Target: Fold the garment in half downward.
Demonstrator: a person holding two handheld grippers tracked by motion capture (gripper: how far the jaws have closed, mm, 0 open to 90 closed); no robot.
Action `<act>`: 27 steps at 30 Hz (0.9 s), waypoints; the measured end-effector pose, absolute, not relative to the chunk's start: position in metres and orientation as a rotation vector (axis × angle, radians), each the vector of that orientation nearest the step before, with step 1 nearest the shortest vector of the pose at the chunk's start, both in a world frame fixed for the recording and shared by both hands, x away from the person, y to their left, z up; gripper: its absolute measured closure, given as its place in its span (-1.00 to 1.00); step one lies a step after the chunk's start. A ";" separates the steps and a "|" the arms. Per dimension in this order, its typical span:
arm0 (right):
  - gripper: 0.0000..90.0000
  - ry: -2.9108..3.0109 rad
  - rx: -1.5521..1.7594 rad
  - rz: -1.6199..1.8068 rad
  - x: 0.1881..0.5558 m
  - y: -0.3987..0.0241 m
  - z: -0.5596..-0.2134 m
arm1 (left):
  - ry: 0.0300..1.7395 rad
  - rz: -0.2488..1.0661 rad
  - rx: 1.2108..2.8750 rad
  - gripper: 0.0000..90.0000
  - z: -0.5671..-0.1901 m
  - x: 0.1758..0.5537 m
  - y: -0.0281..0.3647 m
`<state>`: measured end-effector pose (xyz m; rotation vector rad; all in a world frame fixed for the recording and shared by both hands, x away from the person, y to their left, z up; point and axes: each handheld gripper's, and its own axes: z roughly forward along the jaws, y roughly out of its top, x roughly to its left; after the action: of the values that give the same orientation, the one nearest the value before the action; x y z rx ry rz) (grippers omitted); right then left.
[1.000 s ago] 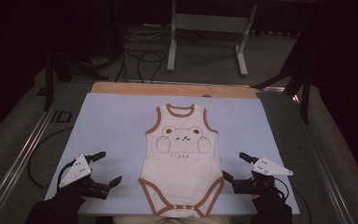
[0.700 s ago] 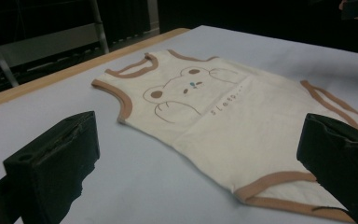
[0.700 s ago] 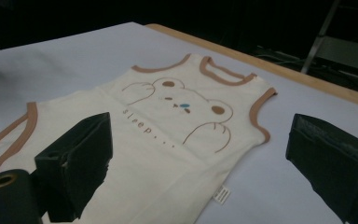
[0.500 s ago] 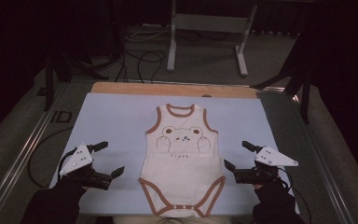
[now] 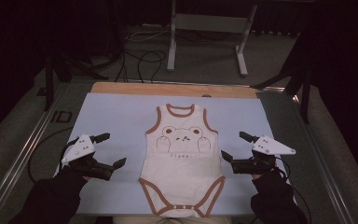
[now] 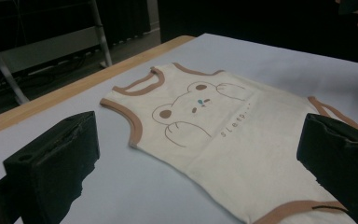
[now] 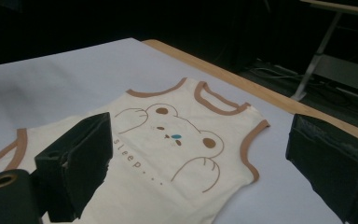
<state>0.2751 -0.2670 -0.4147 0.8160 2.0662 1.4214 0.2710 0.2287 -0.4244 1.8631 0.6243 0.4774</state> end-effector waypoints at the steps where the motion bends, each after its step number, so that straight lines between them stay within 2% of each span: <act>1: -0.84 2.063 0.816 1.426 0.277 -0.266 -0.414 | 0.626 0.475 1.860 -1.00 -0.424 0.272 0.228; 27: -0.84 2.068 0.787 1.489 0.317 -0.250 -0.400 | 0.643 0.441 1.878 -1.00 -0.409 0.315 0.207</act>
<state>0.3167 -0.2499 -0.3998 0.7872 2.0680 1.4895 0.3149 0.2075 -0.4094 1.8775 0.6434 0.4413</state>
